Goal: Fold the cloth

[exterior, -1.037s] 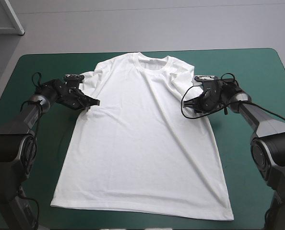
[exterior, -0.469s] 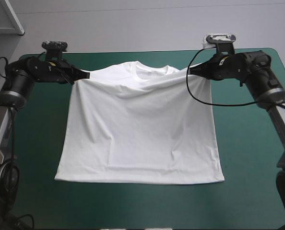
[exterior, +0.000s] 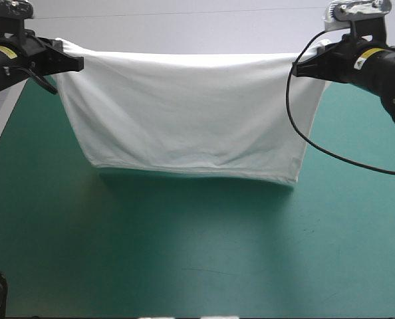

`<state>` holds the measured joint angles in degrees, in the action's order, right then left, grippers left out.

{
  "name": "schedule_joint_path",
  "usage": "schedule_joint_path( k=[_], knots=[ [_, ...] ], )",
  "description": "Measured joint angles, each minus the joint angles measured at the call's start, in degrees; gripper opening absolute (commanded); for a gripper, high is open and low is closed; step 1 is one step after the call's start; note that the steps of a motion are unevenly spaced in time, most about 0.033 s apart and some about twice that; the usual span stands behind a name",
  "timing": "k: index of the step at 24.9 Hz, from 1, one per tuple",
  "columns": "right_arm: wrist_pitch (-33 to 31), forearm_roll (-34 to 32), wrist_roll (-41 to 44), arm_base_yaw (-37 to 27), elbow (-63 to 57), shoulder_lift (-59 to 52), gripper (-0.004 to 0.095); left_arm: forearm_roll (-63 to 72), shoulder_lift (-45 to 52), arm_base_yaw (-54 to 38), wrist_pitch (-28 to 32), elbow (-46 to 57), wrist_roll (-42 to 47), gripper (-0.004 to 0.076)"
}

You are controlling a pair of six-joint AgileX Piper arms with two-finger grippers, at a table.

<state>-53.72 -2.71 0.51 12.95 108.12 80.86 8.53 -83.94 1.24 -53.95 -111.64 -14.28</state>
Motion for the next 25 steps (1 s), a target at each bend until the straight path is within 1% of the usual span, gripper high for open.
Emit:
schedule_joint_path(
  k=[8, 10, 12, 16, 18, 19, 20, 21, 22, 23, 25],
  knots=[
    [0.5, 2.7, -0.5, 0.0, 4.3, -2.5, -0.0018, -1.0, 1.6, 0.0, -0.2, -3.8, 0.3, -0.001],
    [2.2, 2.7, -0.5, 0.0, 4.5, -1.3, -0.0018, -1.0, 0.7, 0.0, 0.9, -3.9, 0.3, -0.001],
    [4.3, 3.3, -0.5, 0.0, 4.6, 0.6, -0.0018, -0.7, -1.1, 0.0, 3.3, -4.0, 0.3, -0.001],
    [9.9, 4.2, -1.4, 0.0, 5.5, 6.6, -0.0018, 1.1, -6.7, 0.0, 7.3, -5.2, -0.1, -0.001],
    [13.5, 4.8, -2.0, 0.0, 7.9, 11.8, -0.0018, 3.6, -13.0, 0.0, 7.9, -9.2, -2.0, -0.001],
    [16.3, 5.3, -2.1, 0.0, 10.5, 14.8, -0.0018, 4.9, -17.0, 0.0, 7.5, -13.6, -2.9, -0.001],
    [17.4, 5.5, -2.1, 0.0, 12.3, 16.3, -0.0018, 5.3, -19.1, 0.0, 7.0, -16.5, -3.1, -0.001],
    [19.0, 5.6, -2.1, 0.0, 15.8, 18.5, -0.0018, 5.7, -22.4, 0.0, 5.4, -23.0, -3.4, -0.001],
    [19.2, 5.6, -2.1, 0.0, 17.7, 19.3, -0.0018, 5.8, -23.8, 0.0, 4.4, -26.2, -3.5, -0.001],
    [19.2, 5.5, -2.1, 0.0, 20.7, 20.0, -0.0018, 5.8, -25.7, 0.0, 2.6, -31.9, -3.6, -0.001],
    [19.2, 5.0, -2.1, 0.0, 22.5, 19.9, -0.0018, 5.9, -26.3, 0.0, 1.7, -36.2, -3.8, -0.001]
  ],
)
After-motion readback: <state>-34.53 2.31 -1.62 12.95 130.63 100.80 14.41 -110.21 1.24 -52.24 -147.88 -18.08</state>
